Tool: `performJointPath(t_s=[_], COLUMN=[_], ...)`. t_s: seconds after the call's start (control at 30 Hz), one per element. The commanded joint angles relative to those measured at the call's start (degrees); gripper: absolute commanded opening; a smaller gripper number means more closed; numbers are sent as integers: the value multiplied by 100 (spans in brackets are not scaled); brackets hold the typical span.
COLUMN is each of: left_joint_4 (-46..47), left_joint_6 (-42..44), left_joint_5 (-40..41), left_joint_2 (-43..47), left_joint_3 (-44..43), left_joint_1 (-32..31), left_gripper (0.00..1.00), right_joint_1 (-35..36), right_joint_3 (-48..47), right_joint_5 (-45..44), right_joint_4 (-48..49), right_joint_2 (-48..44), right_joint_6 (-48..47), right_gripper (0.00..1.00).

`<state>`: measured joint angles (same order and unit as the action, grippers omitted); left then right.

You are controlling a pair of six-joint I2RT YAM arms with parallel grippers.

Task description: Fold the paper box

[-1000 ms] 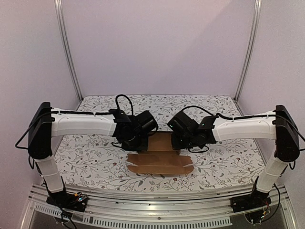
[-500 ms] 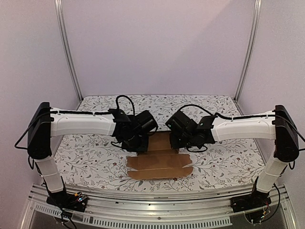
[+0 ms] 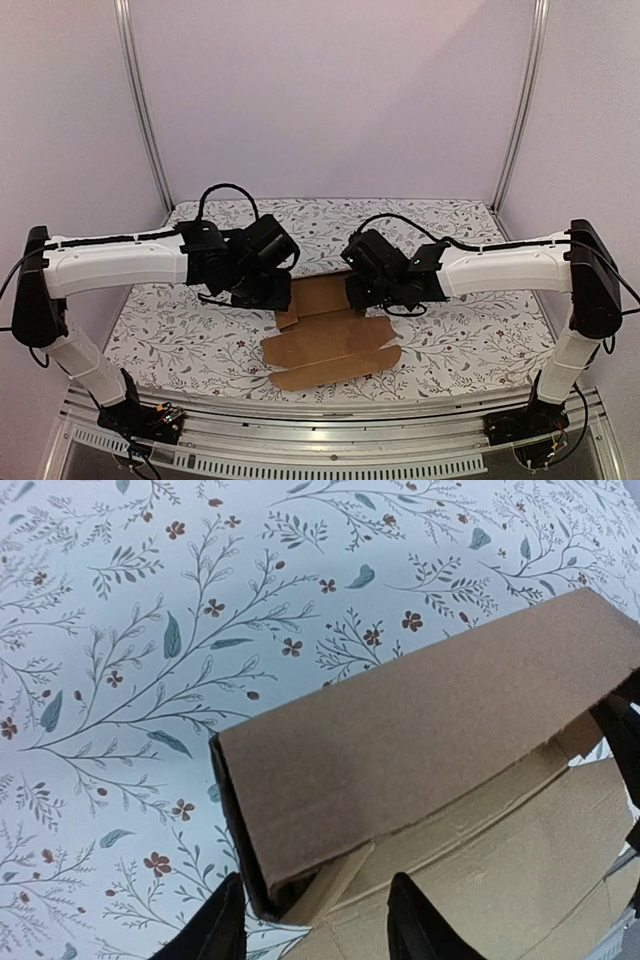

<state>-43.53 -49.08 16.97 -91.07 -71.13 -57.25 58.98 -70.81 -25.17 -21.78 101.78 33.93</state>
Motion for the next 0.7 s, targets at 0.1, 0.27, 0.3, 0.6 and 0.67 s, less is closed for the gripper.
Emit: performJointPath(t_s=[0.1,0.27,0.3,0.6,0.67], left_joint_4=[301,751,837,1669,1785], left_joint_6=[757,1264,1332,1486,1538], left_joint_5=[-509,-1301,-1407,-2058,-2175], left_joint_2=[1094,1515,1524,996,757], left_joint_3=[659,622,576,341,174], left_joint_1=[344,640,659,780,794], left_gripper=[48,47,46,39,38], right_joint_1=[-76,-226,-243,-310,-317], right_joint_3=[751,1207,1300,2406,2625], right_joint_5=[232,683,756,1482,1650], right_joint_4=[1716,2582,2771,5226,5864], right_joint_2=[-212,-307,-320,-273,-164], right_joint_6=[-1157,-1628,-1704,-2400,-2490], right_gripper=[0,0,0,0,0])
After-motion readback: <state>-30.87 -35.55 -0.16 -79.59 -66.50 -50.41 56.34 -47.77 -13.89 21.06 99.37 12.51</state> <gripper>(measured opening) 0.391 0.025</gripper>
